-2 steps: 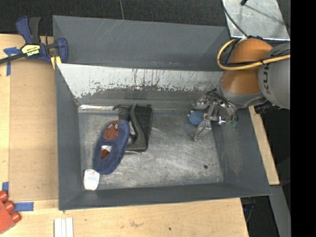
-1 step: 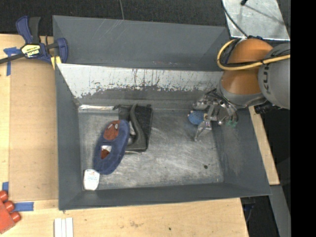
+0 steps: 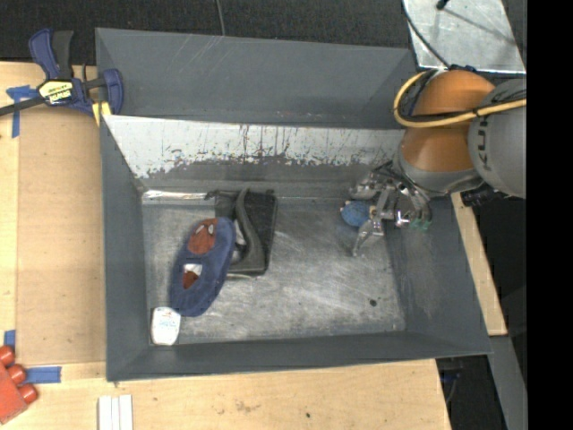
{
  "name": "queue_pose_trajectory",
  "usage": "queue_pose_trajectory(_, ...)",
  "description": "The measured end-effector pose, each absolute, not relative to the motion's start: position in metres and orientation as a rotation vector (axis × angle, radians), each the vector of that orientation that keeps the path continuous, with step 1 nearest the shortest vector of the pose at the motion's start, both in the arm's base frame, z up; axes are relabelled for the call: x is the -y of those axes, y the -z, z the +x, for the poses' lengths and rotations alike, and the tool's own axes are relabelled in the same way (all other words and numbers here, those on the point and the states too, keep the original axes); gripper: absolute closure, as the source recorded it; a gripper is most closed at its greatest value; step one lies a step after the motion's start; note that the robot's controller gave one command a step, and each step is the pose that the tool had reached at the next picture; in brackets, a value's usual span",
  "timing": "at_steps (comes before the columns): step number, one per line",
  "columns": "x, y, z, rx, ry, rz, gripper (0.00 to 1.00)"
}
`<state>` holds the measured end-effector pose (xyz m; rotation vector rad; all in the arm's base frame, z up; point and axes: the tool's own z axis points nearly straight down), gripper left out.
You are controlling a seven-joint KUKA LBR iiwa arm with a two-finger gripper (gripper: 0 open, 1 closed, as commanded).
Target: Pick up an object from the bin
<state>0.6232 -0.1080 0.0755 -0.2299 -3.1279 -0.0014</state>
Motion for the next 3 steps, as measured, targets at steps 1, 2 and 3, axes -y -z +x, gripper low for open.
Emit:
queue_pose_trajectory(1,0.108,-0.077,0.625,3.137,0.000,-0.230,1.00)
queue_pose_trajectory(2,0.109,-0.122,0.628,3.143,-0.001,-0.229,1.00)
queue_pose_trajectory(3,0.110,-0.190,0.630,3.146,-0.002,-0.228,1.00)
